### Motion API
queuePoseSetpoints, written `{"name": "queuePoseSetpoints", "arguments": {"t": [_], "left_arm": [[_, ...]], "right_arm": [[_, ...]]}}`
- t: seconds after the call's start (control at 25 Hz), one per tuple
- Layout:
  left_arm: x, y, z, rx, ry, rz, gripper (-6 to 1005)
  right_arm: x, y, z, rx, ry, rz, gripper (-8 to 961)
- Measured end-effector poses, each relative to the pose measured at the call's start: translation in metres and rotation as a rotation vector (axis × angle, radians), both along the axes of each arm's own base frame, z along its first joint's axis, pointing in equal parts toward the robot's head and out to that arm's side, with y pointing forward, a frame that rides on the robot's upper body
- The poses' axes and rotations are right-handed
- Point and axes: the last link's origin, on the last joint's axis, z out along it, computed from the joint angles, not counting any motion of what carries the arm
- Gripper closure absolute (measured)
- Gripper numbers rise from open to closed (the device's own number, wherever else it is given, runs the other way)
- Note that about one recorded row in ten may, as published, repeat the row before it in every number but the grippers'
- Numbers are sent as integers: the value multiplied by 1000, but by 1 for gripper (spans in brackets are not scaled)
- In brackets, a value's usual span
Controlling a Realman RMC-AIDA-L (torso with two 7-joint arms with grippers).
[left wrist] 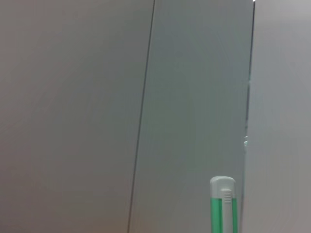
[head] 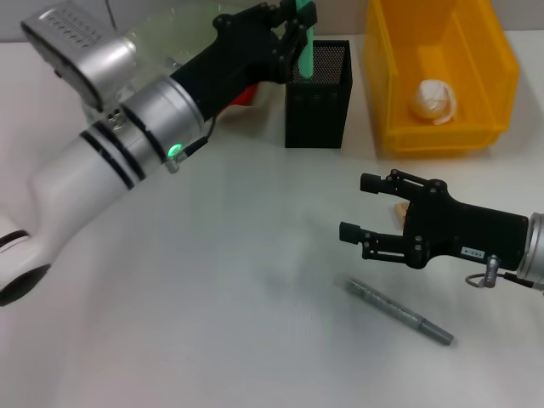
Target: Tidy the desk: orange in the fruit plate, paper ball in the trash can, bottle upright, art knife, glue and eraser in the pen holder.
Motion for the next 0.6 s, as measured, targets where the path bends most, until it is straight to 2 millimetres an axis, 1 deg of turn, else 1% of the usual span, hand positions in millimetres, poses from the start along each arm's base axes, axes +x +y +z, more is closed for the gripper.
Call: {"name": "queuePoseSetpoints", "arguments": {"t": [0.08, 0.12, 0.2, 0.4, 0.44, 0.48, 0.52, 0.6], "left_arm": [[2, 2, -2, 10, 9, 6, 783], [9, 10, -9, 49, 47, 35, 783], [13, 13, -10, 66, 53, 46, 781], [13, 13, -10, 66, 53, 46, 778], [20, 18, -19, 76, 81, 74, 777], [20, 18, -19, 76, 81, 74, 777], [26, 19, -28, 91, 114, 95, 776], [29, 21, -32, 109, 140, 106, 775]], "right_arm": [[0, 0, -1, -1, -2, -2, 194], [0, 1, -1, -1, -2, -2, 194], [-1, 1, -1, 0, -3, 1, 194], [-2, 3, -2, 3, -6, 6, 195], [-2, 3, -1, 4, -8, 5, 195], [-2, 4, -1, 5, -9, 6, 196], [-2, 4, -1, 6, -10, 6, 196], [-2, 4, -2, 6, -12, 8, 196]]}}
